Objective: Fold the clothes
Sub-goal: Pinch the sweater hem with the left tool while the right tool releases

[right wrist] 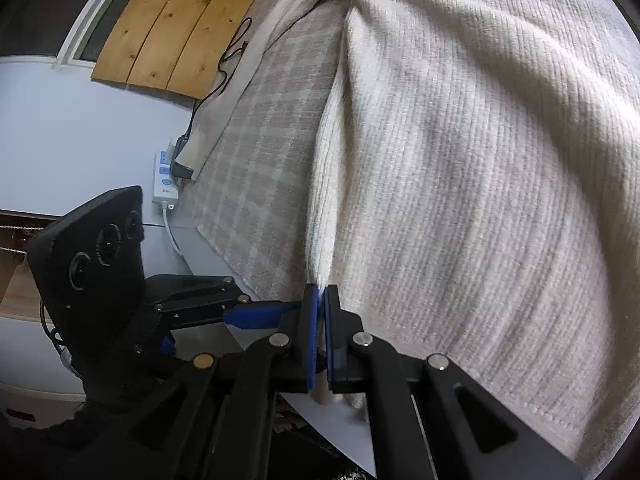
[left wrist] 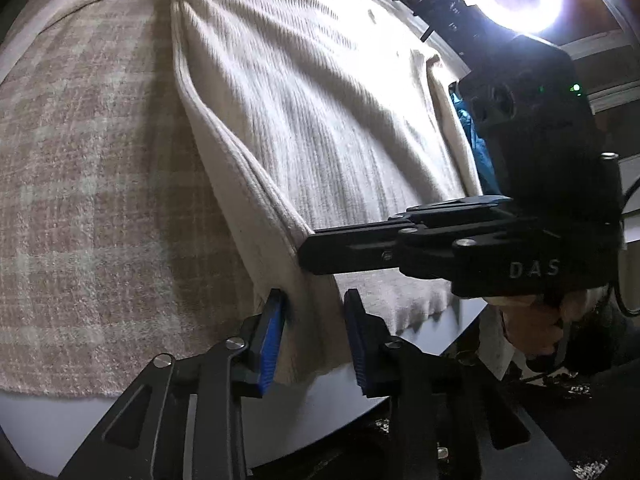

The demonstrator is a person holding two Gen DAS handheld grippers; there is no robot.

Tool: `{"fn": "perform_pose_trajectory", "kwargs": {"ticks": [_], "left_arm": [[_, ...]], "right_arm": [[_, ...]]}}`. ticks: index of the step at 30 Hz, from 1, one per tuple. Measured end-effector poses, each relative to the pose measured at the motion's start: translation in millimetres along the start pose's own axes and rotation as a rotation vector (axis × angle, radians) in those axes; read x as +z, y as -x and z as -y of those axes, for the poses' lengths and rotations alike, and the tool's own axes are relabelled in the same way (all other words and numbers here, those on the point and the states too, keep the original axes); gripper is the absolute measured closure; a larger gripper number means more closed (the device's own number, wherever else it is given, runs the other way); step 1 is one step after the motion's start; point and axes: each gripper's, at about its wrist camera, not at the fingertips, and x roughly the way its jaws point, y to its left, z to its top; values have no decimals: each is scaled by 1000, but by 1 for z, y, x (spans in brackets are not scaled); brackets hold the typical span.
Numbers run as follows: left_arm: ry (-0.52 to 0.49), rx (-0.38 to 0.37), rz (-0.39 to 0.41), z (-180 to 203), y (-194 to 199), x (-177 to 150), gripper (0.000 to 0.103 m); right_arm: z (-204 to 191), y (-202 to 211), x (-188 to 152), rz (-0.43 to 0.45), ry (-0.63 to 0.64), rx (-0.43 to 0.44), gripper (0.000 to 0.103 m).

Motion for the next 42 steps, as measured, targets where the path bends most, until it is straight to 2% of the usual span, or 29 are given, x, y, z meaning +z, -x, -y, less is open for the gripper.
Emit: {"fn": "perform_pose_trajectory", "kwargs": {"ticks": [3, 8, 11, 13, 14, 16, 18, 21, 24, 25, 26, 28, 29, 33, 35, 39, 42], "left_arm": [[6, 13, 3, -4, 0, 0, 92], [-16, 10, 24, -4, 3, -3, 97], [-28, 7, 51, -2, 18, -8, 97], [-13, -7, 80, -7, 39, -11, 97], [-1, -9, 94, -12, 50, -12, 97], [26, 13, 122, -21, 69, -13, 98], [41, 14, 127, -29, 79, -14, 98], [39, 19, 123, -28, 85, -13, 98], [31, 26, 115, -22, 87, -12, 98], [28, 28, 113, -21, 88, -12, 98], [25, 30, 110, -19, 89, -11, 98], [20, 35, 105, -16, 91, -10, 98], [17, 37, 103, -14, 92, -10, 98], [13, 47, 89, -11, 93, -9, 98], [50, 59, 58, -28, 83, -14, 98], [96, 78, 8, -55, 59, -19, 98], [90, 92, -18, -59, 47, -18, 98]], "right_arm": [[-1, -2, 0, 5, -7, 13, 100], [2, -1, -1, 4, -10, 25, 99], [8, 28, -7, 23, -19, 21, 95], [24, 74, -19, 117, -50, 4, 76], [36, 99, -29, 191, -71, -41, 59], [69, 150, -55, 336, -114, -227, 56], [104, 174, -82, 363, -179, -365, 56], [143, 176, -114, 327, -296, -337, 56], [145, 161, -126, 290, -272, -356, 56], [141, 158, -128, 306, -256, -349, 56], [138, 155, -128, 312, -239, -326, 60], [133, 151, -127, 295, -203, -275, 86], [127, 148, -126, 277, -175, -291, 100], [100, 179, -128, 311, -116, -344, 100], [97, 190, -131, 316, -101, -370, 100], [116, 163, -127, 222, -145, -425, 100], [124, 145, -124, 172, -171, -442, 100]]}}
